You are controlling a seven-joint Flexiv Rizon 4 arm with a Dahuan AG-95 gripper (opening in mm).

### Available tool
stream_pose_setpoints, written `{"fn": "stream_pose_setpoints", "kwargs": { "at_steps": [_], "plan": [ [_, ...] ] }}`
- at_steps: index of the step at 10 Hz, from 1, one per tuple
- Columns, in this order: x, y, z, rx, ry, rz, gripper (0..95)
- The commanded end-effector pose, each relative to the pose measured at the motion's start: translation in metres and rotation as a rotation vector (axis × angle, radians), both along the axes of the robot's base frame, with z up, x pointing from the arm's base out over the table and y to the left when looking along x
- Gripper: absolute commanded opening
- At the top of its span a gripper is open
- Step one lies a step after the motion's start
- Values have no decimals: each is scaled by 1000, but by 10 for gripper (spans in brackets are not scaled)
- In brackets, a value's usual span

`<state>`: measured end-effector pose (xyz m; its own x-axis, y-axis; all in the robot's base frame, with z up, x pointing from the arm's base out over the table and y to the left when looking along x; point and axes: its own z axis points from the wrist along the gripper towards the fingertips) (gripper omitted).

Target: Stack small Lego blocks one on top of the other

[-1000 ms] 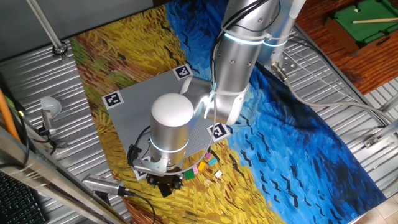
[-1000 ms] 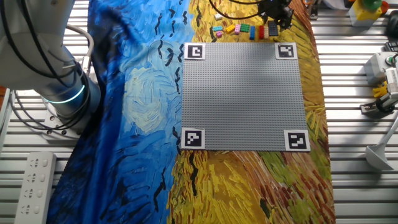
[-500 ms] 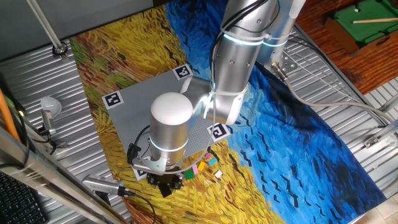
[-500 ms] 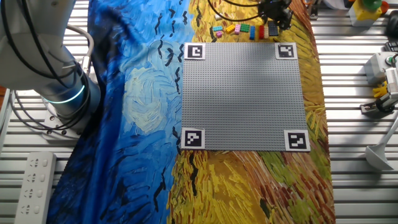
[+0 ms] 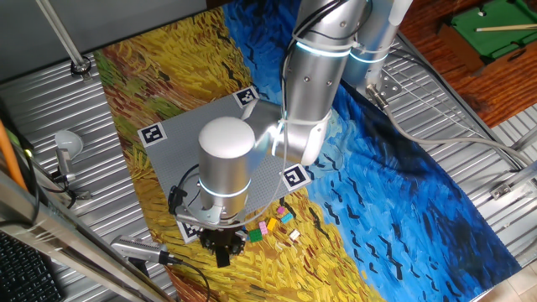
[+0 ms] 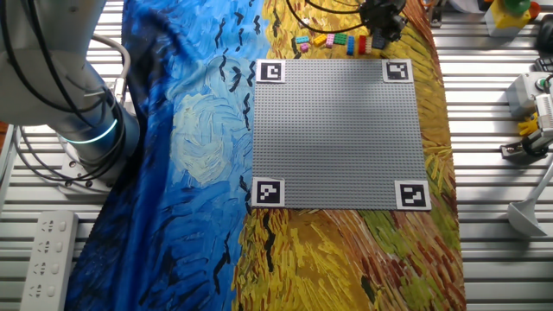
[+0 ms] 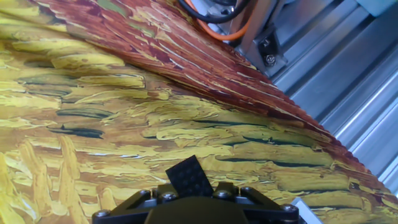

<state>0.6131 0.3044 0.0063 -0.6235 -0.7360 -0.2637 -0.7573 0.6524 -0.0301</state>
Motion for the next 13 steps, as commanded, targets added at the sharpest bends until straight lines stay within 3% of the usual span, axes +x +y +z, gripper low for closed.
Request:
{"fn": "stream_pose_setpoints", "kwargs": {
  "at_steps": [1,8,13],
  "plan": [
    [1,-1,-1,-2,-6,-10,0],
    [2,-1,4,0,3,-24,0],
    [7,-4,24,-24,11,-10,0]
  ]
}}
